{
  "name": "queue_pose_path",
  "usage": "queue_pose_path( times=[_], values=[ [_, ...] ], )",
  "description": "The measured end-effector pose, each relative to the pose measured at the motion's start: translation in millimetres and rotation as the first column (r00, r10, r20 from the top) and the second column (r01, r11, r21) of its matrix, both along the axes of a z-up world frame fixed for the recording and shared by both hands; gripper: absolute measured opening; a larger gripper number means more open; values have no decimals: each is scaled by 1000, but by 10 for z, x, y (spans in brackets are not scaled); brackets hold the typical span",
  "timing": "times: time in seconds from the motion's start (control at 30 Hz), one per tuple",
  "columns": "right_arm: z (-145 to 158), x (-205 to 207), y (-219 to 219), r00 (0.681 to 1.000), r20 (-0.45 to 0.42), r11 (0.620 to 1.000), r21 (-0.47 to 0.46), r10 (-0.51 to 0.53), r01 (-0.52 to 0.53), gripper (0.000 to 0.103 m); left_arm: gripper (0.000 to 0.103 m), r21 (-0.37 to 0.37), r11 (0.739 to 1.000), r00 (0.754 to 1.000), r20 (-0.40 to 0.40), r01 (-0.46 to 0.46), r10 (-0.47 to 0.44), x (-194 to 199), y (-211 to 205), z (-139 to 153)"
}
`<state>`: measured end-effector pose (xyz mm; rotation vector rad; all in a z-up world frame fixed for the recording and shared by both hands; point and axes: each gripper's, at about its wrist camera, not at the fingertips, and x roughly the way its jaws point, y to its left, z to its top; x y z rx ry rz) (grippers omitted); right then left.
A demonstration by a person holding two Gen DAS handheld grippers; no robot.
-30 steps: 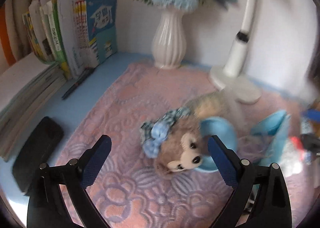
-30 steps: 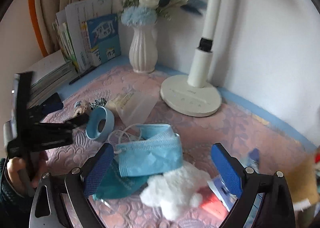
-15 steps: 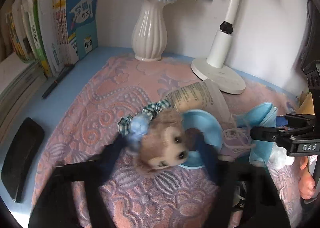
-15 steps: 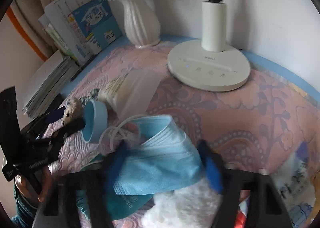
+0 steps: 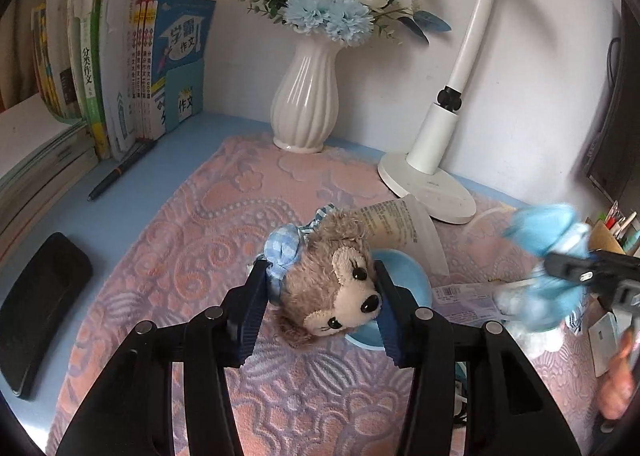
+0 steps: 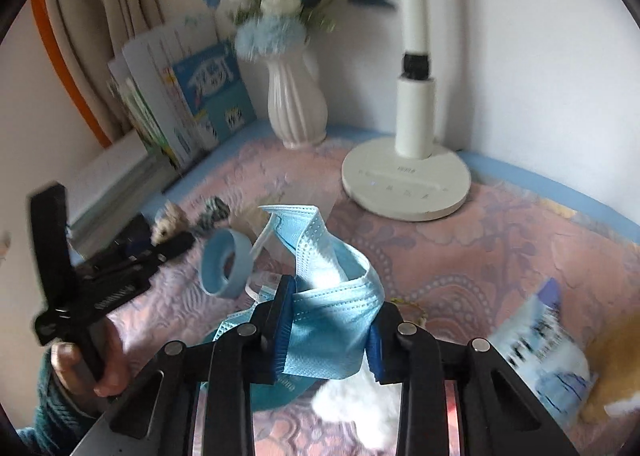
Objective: Organize soft objects
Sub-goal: 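Carry the monkey and mask to the woven tray and open both grippers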
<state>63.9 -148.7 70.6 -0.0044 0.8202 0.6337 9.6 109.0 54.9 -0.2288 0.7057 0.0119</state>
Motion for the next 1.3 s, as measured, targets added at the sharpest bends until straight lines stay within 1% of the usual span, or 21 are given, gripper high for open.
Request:
queue_pose_path(
  times=[0.07,0.13,0.23,0.27,0.37,0.4,0.53,0.6,0.63,0.7,0.73,0.8,0.83,0.9,1.0,1.07,1.13,1.2,1.23,1.27,1.3],
  values=[
    [94,-120,-132,1000,7,999,34,-8,8,30,47,1,1000,1000,-5,3,-3,-1,-7,-9],
    [175,-294,-269,999,25,999,48,-23,22,30,47,2,1000,1000,-8,4,-4,-2,-7,-17],
    [220,-604,-564,996,38,994,71,-85,82,30,47,10,1000,1000,7,0,0,-29,-17,0],
    [199,-720,-717,991,29,989,80,-130,127,30,47,17,1000,1000,9,-1,1,-31,-32,4],
    [83,-901,-1042,977,-6,973,83,-214,213,30,47,49,999,1000,11,6,-6,-54,-145,38],
    [43,-937,-1125,973,-18,970,79,-231,232,30,47,46,999,1000,13,16,-16,-71,-188,56],
    [-163,-1090,-1459,951,-82,950,73,-299,305,30,47,0,993,989,91,121,-121,-312,-610,318],
    [-278,-1126,-1587,938,-127,939,85,-322,334,30,47,-15,983,976,121,182,-179,-436,-873,441],
    [-336,-1136,-1634,933,-147,935,86,-329,343,30,47,-23,971,964,131,236,-231,-502,-1076,499],
    [-447,-1174,-1705,923,-168,930,68,-347,362,30,47,-5,953,945,124,304,-301,-574,-1363,533],
    [-488,-1186,-1725,920,-174,928,62,-352,367,30,47,-3,937,931,113,349,-347,-614,-1563,528],
    [-544,-1222,-1759,915,-184,925,58,-359,375,30,47,-30,912,910,94,409,-405,-645,-1779,486],
    [-574,-1241,-1783,913,-191,924,54,-362,378,30,47,-46,898,898,82,438,-433,-657,-1904,430],
    [-625,-1278,-1806,911,-201,926,46,-360,376,30,47,-61,879,881,42,473,-472,-652,-2111,286],
    [-695,-1365,-1850,909,-222,929,32,-352,368,32,47,-75,864,867,12,498,-499,-649,-2269,123],
    [-739,-1392,-1868,909,-232,932,24,-346,361,34,47,-75,859,861,-11,506,-508,-627,-2325,23],
    [-767,-1410,-1883,910,-237,933,37,-340,358,36,47,-92,851,853,-30,517,-522,-608,-2332,-48],
    [-774,-1409,-1893,912,-242,934,58,-330,353,44,47,-110,847,850,-35,519,-525,-628,-2326,-69],
    [-777,-1408,-1901,914,-248,934,76,-321,348,53,47,-120,846,850,-26,519,-526,-621,-2304,-66],
    [-777,-1409,-1910,916,-253,933,100,-313,346,59,47,-124,848,852,-24,516,-522,-614,-2287,-71],
    [-776,-1416,-1913,915,-253,931,109,-314,349,59,47,-124,849,854,-27,514,-520,-608,-2282,-79]
  ],
)
